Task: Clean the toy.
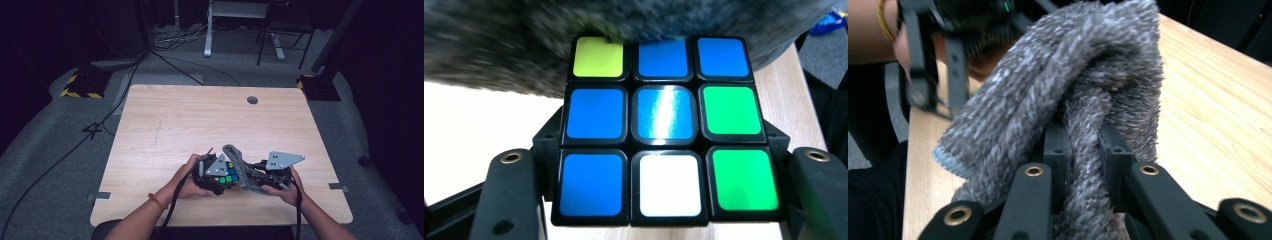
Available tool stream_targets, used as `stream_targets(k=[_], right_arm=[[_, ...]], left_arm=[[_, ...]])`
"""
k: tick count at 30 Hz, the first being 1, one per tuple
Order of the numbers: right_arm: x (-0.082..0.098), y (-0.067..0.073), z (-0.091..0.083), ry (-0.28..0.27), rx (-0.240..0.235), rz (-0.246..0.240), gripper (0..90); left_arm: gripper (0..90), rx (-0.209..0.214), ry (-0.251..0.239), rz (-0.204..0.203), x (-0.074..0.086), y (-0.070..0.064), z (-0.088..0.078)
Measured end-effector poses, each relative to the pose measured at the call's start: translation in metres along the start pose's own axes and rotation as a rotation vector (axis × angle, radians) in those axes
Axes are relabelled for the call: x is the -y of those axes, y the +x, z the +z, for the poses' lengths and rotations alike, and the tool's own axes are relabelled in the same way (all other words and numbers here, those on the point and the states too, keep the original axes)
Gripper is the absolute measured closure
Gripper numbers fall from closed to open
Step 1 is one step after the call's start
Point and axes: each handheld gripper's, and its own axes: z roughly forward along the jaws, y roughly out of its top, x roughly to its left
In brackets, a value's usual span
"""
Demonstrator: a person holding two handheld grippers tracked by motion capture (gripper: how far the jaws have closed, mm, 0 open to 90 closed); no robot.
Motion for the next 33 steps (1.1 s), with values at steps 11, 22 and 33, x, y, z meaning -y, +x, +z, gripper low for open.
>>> stream_targets(k=[11, 22, 33], right_arm=[[0.01, 0.001, 0.014, 0.086, -0.036, 0.005, 78.2], [0.002, 0.01, 0.007, 0.029, -0.039, -0.037, 78.2], [-0.004, 0.014, 0.007, 0.014, -0.045, -0.064, 78.2]], left_arm=[[33.0, -0.04, -0.058, -0.022, 0.0, 0.008, -0.021], [32.8, -0.032, -0.023, -0.009, 0.001, 0.007, -0.016], [32.7, -0.021, 0.076, 0.032, 0.0, -0.001, 0.008]])
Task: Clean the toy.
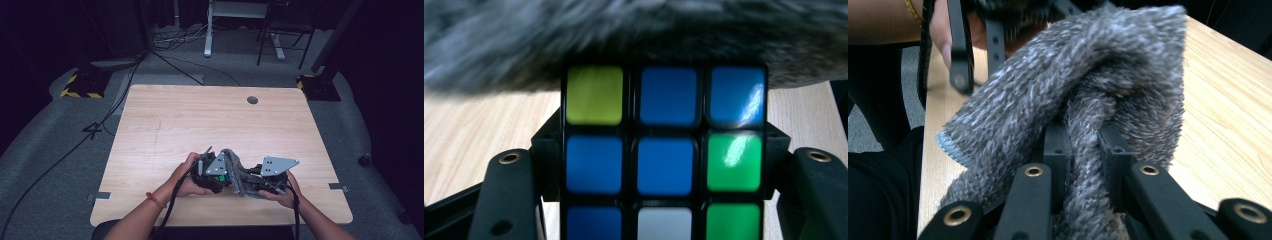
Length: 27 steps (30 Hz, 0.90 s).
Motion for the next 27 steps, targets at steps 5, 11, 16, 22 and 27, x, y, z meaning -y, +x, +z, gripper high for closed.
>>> stream_targets(k=[5, 11, 16, 22, 27], right_arm=[[-0.001, -0.001, 0.0, 0.001, 0.018, -0.002, 78.1], [0.009, -0.016, -0.002, 0.027, 0.047, 0.057, 78.2], [0.019, -0.024, 0.003, 0.048, 0.026, 0.114, 78.1], [0.019, -0.022, 0.006, 0.021, -0.034, 0.127, 78.1], [0.018, -0.019, 0.002, -0.006, -0.044, 0.123, 78.1]], left_arm=[[33.1, 0.0, -0.014, -0.003, -0.001, 0.0, 0.0], [33.2, -0.027, -0.085, -0.023, -0.001, 0.005, -0.016], [33.3, -0.029, -0.153, -0.039, -0.002, 0.007, -0.026], [33.2, -0.009, -0.183, -0.032, -0.003, 0.005, -0.028], [32.7, -0.006, -0.156, -0.02, 0.0, 0.006, -0.025]])
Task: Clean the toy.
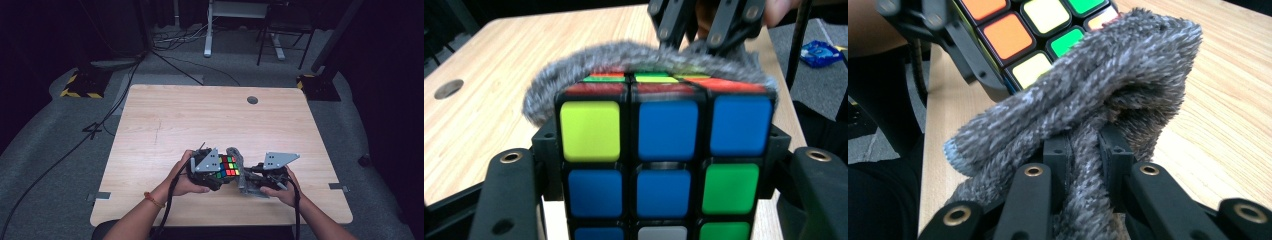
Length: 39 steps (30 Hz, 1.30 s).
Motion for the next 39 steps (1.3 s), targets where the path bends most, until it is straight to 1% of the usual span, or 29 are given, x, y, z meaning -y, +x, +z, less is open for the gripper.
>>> stream_targets(k=[1, 3, 6, 9, 11, 13, 16, 18, 20, 21, 22, 24, 26, 28, 30, 32, 35, 37, 39], right_arm=[[-0.001, 0.0, -0.001, -0.004, 0.001, -0.001, 78.1], [-0.001, 0.0, -0.002, -0.015, -0.005, -0.001, 78.1], [-0.002, 0.002, -0.003, -0.017, -0.002, -0.009, 78.1], [-0.005, 0.004, -0.005, -0.033, -0.006, -0.018, 78.1], [-0.007, 0.006, -0.006, -0.036, -0.001, -0.029, 78.1], [-0.008, 0.007, -0.006, -0.04, 0.007, -0.037, 78.1], [-0.009, 0.006, -0.007, -0.038, 0.016, -0.037, 78.1], [-0.007, 0.005, -0.005, -0.016, 0.021, -0.031, 78.1], [-0.003, 0.003, 0.0, 0.019, 0.02, -0.021, 78.1], [0.0, 0.002, 0.004, 0.04, 0.011, -0.016, 78.1], [0.002, 0.002, 0.006, 0.058, 0.011, -0.018, 78.1], [0.003, 0.002, 0.009, 0.063, 0.001, -0.007, 78.1], [0.003, 0.002, 0.01, 0.063, -0.002, -0.008, 78.0], [0.002, 0.003, 0.01, 0.065, -0.001, -0.012, 78.0], [0.0, 0.005, 0.007, 0.045, 0.005, -0.023, 78.0], [-0.005, 0.008, 0.0, 0.007, 0.016, -0.032, 78.0], [-0.012, 0.01, -0.01, -0.055, 0.032, -0.04, 78.0], [-0.015, 0.01, -0.014, -0.074, 0.056, -0.049, 77.8], [-0.016, 0.009, -0.016, -0.068, 0.067, -0.057, 77.8]], left_arm=[[32.7, -0.004, 0.008, 0.006, 0.0, -0.001, 0.001], [32.7, -0.006, 0.009, 0.009, 0.001, -0.001, 0.001], [32.7, -0.005, 0.022, 0.012, 0.001, -0.001, 0.003], [32.8, -0.014, 0.067, 0.033, 0.002, -0.003, 0.008], [32.9, -0.015, 0.084, 0.042, 0.003, -0.004, 0.011], [33.0, -0.021, 0.077, 0.037, 0.003, -0.004, 0.011], [33.1, -0.025, 0.07, 0.033, 0.001, -0.004, 0.01], [33.1, -0.02, 0.053, 0.024, 0.0, -0.003, 0.008], [33.1, -0.016, 0.034, 0.013, -0.001, -0.002, 0.004], [33.2, -0.021, 0.026, 0.013, -0.002, -0.001, 0.002], [33.2, -0.025, 0.019, 0.004, -0.002, -0.001, 0.0], [33.2, -0.021, 0.008, -0.005, -0.001, 0.001, -0.002], [33.1, -0.017, 0.002, -0.021, 0.0, 0.002, -0.003], [33.1, -0.013, 0.007, -0.021, 0.0, 0.002, -0.002], [33.2, 0.0, 0.016, -0.028, 0.001, 0.001, 0.001], [33.2, 0.016, 0.014, -0.035, 0.002, 0.0, 0.003], [33.2, 0.041, 0.017, -0.024, 0.0, -0.005, 0.008], [33.2, 0.057, 0.025, -0.014, -0.002, -0.009, 0.012], [33.2, 0.06, 0.007, -0.028, -0.004, -0.01, 0.013]])
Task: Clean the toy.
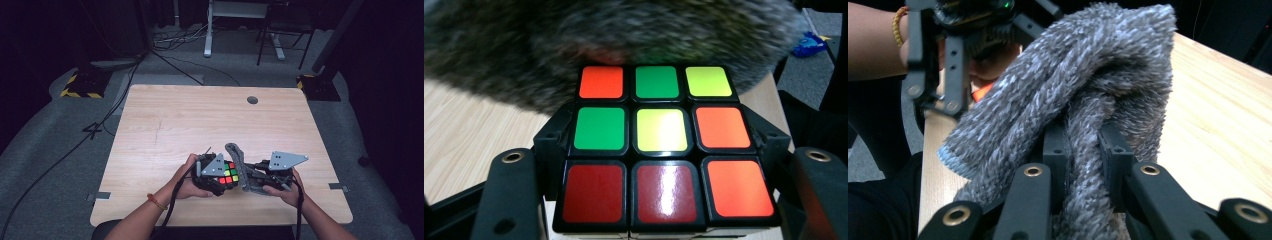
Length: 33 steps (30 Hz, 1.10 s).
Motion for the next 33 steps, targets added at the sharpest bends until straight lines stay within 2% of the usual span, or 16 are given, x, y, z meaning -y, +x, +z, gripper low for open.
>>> stream_targets(k=[2, 3, 5, 9, 12, 14, 16, 18, 20, 22, 27, 29, 33], right_arm=[[0.001, -0.001, -0.001, 0.006, 0.017, 0.001, 77.8], [0.002, -0.001, 0.0, 0.015, 0.022, 0.0, 77.9], [0.006, -0.001, 0.004, 0.052, 0.029, -0.013, 77.9], [0.01, -0.001, 0.011, 0.083, 0.0, 0.004, 77.9], [0.008, 0.002, 0.013, 0.093, -0.014, -0.006, 77.9], [0.007, 0.005, 0.013, 0.088, -0.021, -0.012, 77.8], [0.004, 0.008, 0.01, 0.064, -0.03, -0.027, 77.8], [0.001, 0.009, 0.007, 0.041, -0.028, -0.035, 77.8], [-0.003, 0.011, 0.003, 0.011, -0.03, -0.039, 77.8], [-0.004, 0.012, 0.001, 0.008, -0.008, -0.055, 77.8], [-0.003, 0.008, -0.002, -0.007, 0.001, -0.043, 77.7], [-0.001, 0.006, 0.0, 0.01, 0.003, -0.034, 77.5], [0.003, 0.003, 0.004, 0.039, 0.011, -0.019, 77.5]], left_arm=[[33.2, -0.005, -0.031, -0.01, -0.002, 0.001, -0.004], [33.2, 0.006, -0.066, -0.031, -0.003, 0.003, -0.008], [33.2, -0.007, -0.078, -0.026, -0.004, 0.004, -0.013], [33.2, -0.026, -0.114, -0.049, -0.003, 0.009, -0.023], [33.2, -0.026, -0.147, -0.064, -0.003, 0.012, -0.031], [33.2, -0.045, -0.141, -0.053, -0.003, 0.012, -0.033], [33.2, -0.041, -0.134, -0.047, -0.002, 0.012, -0.033], [33.2, -0.049, -0.099, -0.025, -0.003, 0.01, -0.03], [33.2, -0.038, -0.078, -0.011, -0.002, 0.008, -0.025], [33.2, -0.03, -0.065, -0.013, -0.002, 0.007, -0.021], [33.2, -0.011, -0.021, 0.007, -0.003, 0.003, -0.011], [33.2, -0.009, -0.021, 0.007, -0.003, 0.001, -0.01], [33.2, -0.011, -0.061, 0.018, -0.006, 0.0, -0.017]])
